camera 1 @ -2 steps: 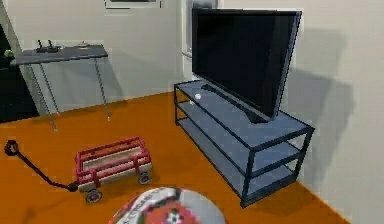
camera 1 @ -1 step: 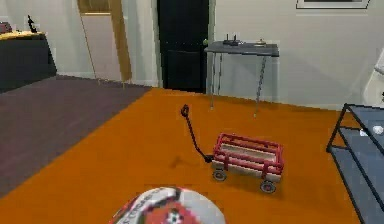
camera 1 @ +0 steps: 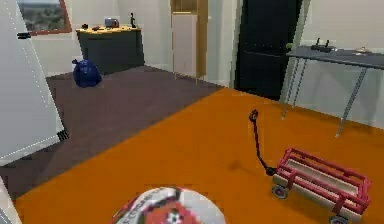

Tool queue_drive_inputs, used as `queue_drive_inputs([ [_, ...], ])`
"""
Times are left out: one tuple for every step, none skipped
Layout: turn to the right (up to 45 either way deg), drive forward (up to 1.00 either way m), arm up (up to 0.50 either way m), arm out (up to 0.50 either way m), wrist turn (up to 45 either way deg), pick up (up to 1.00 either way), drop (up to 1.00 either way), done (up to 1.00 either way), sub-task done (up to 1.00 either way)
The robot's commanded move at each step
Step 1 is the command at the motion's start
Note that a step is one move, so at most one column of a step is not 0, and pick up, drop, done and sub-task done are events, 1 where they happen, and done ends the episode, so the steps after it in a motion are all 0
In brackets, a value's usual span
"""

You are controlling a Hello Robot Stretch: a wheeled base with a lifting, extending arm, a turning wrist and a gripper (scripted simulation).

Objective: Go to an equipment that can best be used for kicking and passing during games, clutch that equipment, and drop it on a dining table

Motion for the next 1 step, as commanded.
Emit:
queue_drive_inputs([
  [0.0, 1.0, 0.0, 0.0, 0.0, 0.0, 0.0, 0.0, 0.0],
])
